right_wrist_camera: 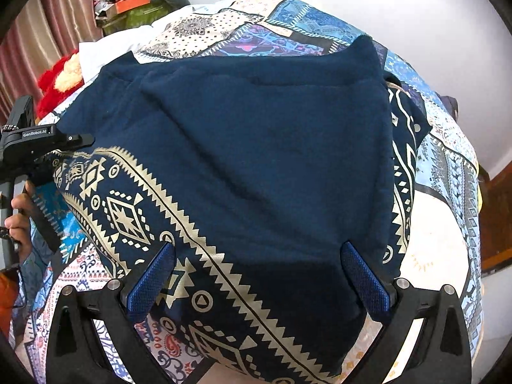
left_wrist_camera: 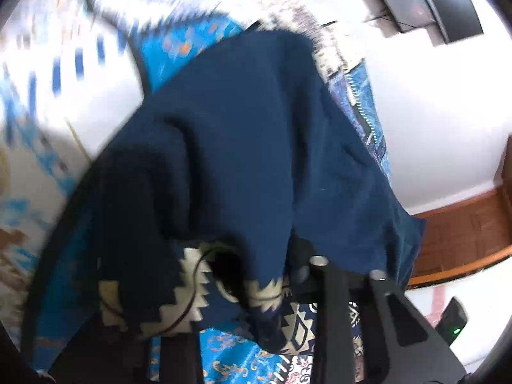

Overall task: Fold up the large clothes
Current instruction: 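Fold the lifted hoodie over itself with both grippers and lower it, then open both grippers and move them to the dotted navy bundle edge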

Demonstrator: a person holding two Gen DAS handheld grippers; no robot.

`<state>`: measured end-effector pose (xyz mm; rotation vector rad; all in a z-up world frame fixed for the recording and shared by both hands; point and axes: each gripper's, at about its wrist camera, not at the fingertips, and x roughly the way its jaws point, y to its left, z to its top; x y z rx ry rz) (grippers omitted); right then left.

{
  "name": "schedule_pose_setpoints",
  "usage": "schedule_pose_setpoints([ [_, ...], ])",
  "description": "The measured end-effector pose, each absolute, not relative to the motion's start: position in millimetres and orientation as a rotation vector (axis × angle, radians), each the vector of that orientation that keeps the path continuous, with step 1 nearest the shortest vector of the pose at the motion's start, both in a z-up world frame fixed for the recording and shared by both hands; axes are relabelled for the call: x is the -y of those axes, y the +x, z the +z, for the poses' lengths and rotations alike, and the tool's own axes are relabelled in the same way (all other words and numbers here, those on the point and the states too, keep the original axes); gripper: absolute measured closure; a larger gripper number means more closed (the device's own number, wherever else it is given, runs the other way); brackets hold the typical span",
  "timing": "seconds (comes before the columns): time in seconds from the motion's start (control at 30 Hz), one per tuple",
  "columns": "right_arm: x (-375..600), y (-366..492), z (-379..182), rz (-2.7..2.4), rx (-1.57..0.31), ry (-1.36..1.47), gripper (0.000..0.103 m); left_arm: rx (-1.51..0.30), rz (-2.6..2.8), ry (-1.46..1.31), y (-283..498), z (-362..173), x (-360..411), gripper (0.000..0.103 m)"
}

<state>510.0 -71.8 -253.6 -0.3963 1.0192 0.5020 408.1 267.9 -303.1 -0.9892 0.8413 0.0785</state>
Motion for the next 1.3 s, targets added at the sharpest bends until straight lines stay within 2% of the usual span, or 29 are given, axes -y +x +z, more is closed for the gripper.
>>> schedule_pose_setpoints([
  [0.07, 68, 507, -248, 0.500, -1.018, -0.405, 0.000, -0.827, 0.117, -0.853, 409, -284, -256, 0.088],
  [0.13, 62, 501, -236, 0.511, -1.000, -0.404, 0.001, -0.809, 0.162, -0.695, 412, -262, -241, 0.090],
  [0.23, 47, 496, -217, 0.555, -0.960, -0.366, 0.000, -0.767, 0.180, -0.560, 407, -235, -227, 0.092],
  [0.37, 9, 496, -208, 0.655, -0.960, -0.308, 0.000, -0.751, 0.169, -0.537, 390, -218, -233, 0.093],
  [0.6, -59, 495, -276, 0.707, -1.119, -0.412, 0.000, -0.790, 0.224, -0.410, 374, -225, -235, 0.096],
  [0.73, -61, 490, -273, 0.694, -1.122, -0.421, 0.000, -0.784, 0.242, -0.335, 381, -220, -227, 0.097],
  [0.9, -10, 486, -229, 0.664, -1.057, -0.334, 0.000, -0.701, 0.193, -0.195, 403, -171, -191, 0.097],
  [1.07, 97, 491, -179, 0.501, -0.972, -0.165, 0.000, -0.632, 0.054, -0.057, 424, -124, -113, 0.098],
  [1.2, 173, 490, -158, 0.360, -0.933, -0.093, 0.000, -0.612, -0.123, 0.054, 420, -113, -28, 0.098],
  [1.3, 218, 484, -146, 0.281, -0.917, -0.071, 0.000, -0.670, -0.256, 0.107, 412, -132, 28, 0.098],
])
